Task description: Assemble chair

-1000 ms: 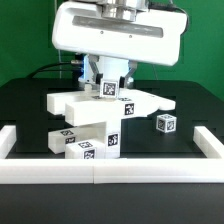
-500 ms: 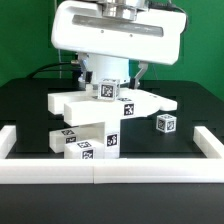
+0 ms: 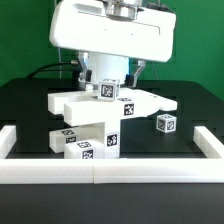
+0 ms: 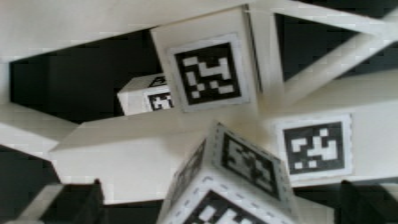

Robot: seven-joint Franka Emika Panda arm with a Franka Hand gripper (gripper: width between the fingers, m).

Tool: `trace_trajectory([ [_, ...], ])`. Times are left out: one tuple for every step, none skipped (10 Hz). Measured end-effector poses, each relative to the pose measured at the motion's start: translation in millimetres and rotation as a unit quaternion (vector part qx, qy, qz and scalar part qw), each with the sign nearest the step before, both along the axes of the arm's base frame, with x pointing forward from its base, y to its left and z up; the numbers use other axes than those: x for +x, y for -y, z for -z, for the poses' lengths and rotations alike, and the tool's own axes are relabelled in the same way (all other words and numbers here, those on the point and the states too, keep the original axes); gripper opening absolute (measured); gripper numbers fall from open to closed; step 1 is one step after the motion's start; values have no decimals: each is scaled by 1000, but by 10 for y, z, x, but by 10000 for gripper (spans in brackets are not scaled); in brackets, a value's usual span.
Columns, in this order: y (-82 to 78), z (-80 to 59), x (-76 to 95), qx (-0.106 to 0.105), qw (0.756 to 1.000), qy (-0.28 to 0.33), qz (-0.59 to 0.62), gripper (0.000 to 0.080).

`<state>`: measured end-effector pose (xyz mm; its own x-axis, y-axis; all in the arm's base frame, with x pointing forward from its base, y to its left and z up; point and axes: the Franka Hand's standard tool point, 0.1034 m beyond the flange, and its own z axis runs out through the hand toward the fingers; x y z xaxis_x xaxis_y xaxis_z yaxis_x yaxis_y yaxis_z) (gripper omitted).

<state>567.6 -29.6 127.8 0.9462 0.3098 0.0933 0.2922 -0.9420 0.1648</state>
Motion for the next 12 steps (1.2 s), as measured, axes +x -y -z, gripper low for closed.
trace_trajectory([
  [2, 2, -1, -3, 1000, -3, -19, 649],
  [8, 1, -2, -9, 998, -9, -61, 649],
  [-2, -13, -78, 3, 997, -46, -67, 649],
  [-20, -91, -82, 25, 996, -67, -46, 649],
  [-43, -142, -96, 43, 995, -82, -31, 649],
  [-59, -162, -140, 56, 993, -101, -22, 649],
  [-70, -165, -142, 57, 993, -102, -19, 649],
  [-97, -142, -120, 53, 994, -89, -20, 649],
  [-86, -135, -130, 53, 994, -90, -18, 649],
  [-77, -134, -130, 53, 994, -90, -18, 649],
  [-74, -135, -129, 53, 994, -90, -21, 649],
  [-17, -164, -82, 48, 992, -85, -75, 649],
])
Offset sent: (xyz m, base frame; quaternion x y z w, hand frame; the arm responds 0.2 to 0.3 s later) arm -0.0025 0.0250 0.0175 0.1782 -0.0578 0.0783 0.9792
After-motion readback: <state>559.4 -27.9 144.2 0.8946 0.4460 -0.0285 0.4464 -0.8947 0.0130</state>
